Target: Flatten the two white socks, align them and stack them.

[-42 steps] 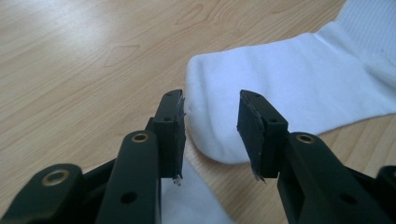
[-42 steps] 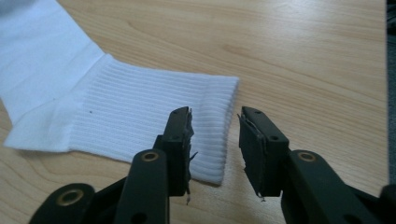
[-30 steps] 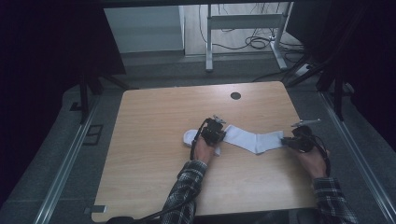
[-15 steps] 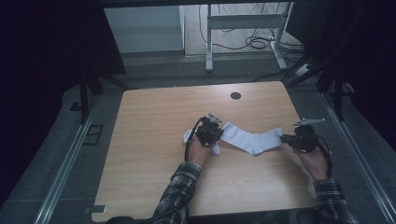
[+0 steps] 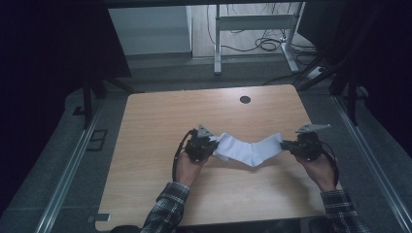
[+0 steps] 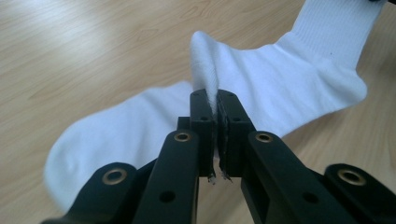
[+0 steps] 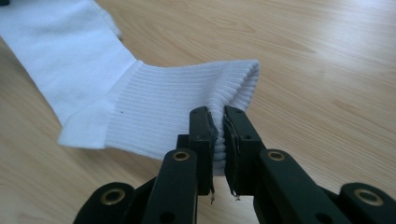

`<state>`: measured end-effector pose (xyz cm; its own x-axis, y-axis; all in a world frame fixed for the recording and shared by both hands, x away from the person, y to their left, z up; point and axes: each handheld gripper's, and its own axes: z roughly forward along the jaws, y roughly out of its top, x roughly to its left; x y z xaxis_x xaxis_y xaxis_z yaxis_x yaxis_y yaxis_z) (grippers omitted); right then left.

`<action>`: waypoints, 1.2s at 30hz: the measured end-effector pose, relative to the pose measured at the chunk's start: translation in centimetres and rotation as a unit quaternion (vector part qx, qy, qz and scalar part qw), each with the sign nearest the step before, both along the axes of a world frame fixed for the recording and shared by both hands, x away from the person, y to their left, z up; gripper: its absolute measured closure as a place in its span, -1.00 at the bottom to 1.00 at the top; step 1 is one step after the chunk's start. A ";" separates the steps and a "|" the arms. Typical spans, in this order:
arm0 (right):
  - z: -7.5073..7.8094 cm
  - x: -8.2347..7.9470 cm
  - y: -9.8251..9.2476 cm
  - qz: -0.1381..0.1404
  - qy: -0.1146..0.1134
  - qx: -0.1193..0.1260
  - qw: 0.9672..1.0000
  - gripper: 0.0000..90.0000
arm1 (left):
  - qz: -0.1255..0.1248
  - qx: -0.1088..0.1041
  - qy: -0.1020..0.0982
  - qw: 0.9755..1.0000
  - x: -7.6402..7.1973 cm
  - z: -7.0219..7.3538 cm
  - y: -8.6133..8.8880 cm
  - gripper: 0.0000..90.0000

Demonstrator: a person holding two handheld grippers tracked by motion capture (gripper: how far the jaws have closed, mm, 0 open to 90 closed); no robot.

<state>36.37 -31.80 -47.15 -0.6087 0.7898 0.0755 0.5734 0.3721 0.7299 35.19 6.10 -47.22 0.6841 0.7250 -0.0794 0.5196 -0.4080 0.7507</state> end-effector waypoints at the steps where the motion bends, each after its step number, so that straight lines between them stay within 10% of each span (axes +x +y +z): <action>1: 0.1 -0.1 0.3 0.005 0.000 0.001 1.000 0.81 | 0.002 -0.002 -0.001 1.000 -0.4 0.1 0.5 0.91; 17: -0.5 -2.2 6.4 0.093 0.023 -0.004 0.995 0.80 | 0.034 0.000 0.012 0.999 -6.4 -1.5 6.8 0.90; 28: -4.1 -1.5 8.1 0.116 0.053 -0.056 0.990 0.72 | 0.042 0.037 0.059 0.997 -6.6 -5.2 7.4 0.79; 36: -2.8 -1.6 7.0 0.099 0.026 -0.038 0.994 0.52 | 0.062 0.015 0.030 0.998 -5.6 -3.5 8.0 0.47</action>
